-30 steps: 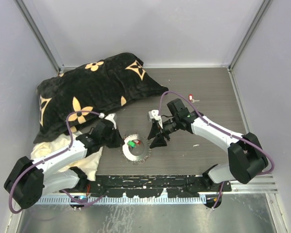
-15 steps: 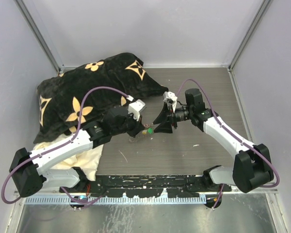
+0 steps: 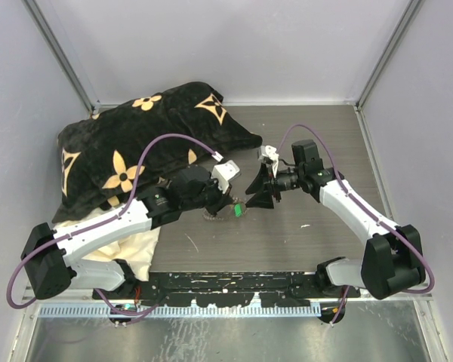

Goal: Remove the keys from the keyring
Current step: Pick up the keyring from the center of the board, then pick up the key from the keyring.

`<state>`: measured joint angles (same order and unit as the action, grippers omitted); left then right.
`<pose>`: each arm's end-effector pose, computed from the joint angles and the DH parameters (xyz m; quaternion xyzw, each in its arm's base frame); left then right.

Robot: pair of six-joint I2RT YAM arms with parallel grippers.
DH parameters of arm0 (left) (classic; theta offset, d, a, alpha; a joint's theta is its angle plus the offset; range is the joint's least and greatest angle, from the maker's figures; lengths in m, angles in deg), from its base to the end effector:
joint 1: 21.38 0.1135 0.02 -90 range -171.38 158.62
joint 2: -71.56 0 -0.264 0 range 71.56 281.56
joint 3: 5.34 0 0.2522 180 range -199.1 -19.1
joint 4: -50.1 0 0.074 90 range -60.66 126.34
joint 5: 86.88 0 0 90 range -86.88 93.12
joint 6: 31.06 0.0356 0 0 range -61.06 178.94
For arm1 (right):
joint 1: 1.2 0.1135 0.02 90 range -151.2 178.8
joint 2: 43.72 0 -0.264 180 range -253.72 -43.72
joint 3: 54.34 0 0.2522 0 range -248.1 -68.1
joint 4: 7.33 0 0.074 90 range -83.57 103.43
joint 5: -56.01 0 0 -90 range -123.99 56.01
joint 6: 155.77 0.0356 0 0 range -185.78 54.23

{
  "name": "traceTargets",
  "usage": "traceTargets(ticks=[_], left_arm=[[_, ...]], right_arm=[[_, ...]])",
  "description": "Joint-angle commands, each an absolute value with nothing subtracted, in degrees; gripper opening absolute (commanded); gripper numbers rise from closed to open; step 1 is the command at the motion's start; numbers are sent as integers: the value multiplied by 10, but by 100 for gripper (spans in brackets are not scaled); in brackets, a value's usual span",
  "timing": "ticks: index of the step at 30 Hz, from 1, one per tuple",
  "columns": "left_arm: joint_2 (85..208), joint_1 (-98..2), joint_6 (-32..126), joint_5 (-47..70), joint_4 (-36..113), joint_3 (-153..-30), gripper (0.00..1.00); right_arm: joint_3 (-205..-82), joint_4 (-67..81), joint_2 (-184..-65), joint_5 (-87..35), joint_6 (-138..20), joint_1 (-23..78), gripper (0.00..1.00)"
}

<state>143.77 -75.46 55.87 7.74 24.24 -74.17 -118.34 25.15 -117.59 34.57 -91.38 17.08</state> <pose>0.1658 -0.2338 0.2965 0.3896 0.7692 -0.2722 0.4271 0.2359 0.1128 0.2653 -0.4935 0.6161 0.4929 0.3660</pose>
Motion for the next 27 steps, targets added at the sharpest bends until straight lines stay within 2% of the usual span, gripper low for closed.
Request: traceTargets(ticks=[1, 7, 15, 22, 25, 27], left_arm=[[1421, -759, 575, 97, 319, -746, 0], [1417, -763, 570, 100, 331, -739, 0], [1420, -765, 570, 102, 333, -739, 0], [1415, -765, 578, 99, 345, -727, 0], [1411, -765, 584, 95, 355, -715, 0], [1407, -765, 589, 92, 361, -707, 0]], right_arm=[[-1210, 276, -1169, 364, -963, 192, 55], [-1187, 179, -1182, 329, -844, 214, 48], [-1184, 156, -1179, 297, -813, 215, 38], [-1186, 160, -1184, 319, -809, 214, 10], [-1194, 181, -1185, 346, -824, 214, 2], [-1196, 191, -1186, 354, -833, 214, 1]])
